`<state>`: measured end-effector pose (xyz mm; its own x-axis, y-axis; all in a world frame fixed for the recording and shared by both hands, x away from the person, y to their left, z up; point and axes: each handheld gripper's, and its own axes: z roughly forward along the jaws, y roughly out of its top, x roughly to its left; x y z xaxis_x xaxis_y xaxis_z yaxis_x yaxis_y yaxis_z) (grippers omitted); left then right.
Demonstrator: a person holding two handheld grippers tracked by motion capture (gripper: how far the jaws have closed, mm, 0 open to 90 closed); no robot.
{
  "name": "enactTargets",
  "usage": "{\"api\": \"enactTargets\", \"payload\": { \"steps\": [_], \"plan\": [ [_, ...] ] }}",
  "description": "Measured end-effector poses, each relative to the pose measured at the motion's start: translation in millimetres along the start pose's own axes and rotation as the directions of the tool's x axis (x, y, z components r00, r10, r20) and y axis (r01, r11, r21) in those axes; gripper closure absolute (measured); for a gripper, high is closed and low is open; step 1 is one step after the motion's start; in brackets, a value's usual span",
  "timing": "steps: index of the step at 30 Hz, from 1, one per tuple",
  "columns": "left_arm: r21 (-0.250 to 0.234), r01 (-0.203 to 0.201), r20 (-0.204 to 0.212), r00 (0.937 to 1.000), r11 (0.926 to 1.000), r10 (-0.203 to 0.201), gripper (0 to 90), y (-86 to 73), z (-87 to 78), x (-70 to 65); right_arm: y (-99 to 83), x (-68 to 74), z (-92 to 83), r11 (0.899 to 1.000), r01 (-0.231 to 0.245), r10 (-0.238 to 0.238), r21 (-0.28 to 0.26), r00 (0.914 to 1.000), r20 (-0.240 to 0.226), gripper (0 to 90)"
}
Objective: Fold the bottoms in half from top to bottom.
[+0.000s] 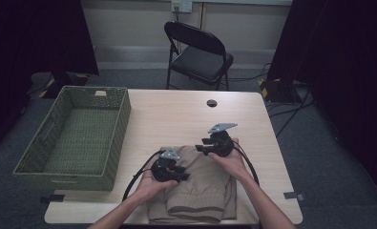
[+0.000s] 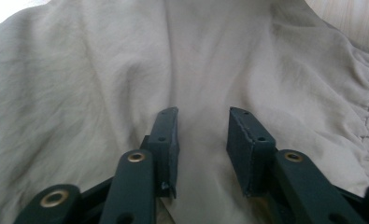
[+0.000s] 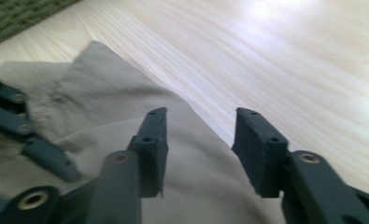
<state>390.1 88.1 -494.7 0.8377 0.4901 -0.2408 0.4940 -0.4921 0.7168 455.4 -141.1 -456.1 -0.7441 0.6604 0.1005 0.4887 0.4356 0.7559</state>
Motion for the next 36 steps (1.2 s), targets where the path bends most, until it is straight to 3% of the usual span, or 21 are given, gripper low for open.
{"api": "enactTargets", "payload": {
  "steps": [9, 14, 25, 30, 36],
  "plan": [
    [-0.004, -0.005, 0.006, 1.0000, 1.0000, 0.005, 61.3, -0.5, 0.1, 0.8, -10.6, -3.0, 29.2, 0.998, -0.024, 0.023, 0.059, 0.9997, 0.009, 38.3],
    [-0.005, -0.004, 0.002, 1.0000, 1.0000, 0.004, 61.2, -0.7, 0.1, 0.4, -15.2, -0.1, 36.9, 0.995, -0.008, 0.006, 0.103, 0.9998, 0.018, 36.8],
    [-0.003, -0.001, -0.007, 1.0000, 1.0000, 0.001, 61.3, -0.3, 0.4, -1.1, -19.0, -3.7, 33.1, 0.995, 0.016, -0.017, 0.100, 0.9999, 0.002, 40.3],
    [-0.005, -0.003, -0.005, 1.0000, 1.0000, 0.003, 61.3, -0.6, 0.4, -0.4, -20.5, -0.6, 33.8, 0.994, 0.058, -0.061, 0.097, 0.9978, 0.025, 40.3],
    [-0.007, -0.004, -0.004, 1.0000, 1.0000, 0.004, 60.3, -0.9, 0.5, -1.3, -21.8, -1.9, 34.8, 0.995, 0.063, -0.066, 0.078, 0.9975, 0.027, 40.6]
  ]
}}
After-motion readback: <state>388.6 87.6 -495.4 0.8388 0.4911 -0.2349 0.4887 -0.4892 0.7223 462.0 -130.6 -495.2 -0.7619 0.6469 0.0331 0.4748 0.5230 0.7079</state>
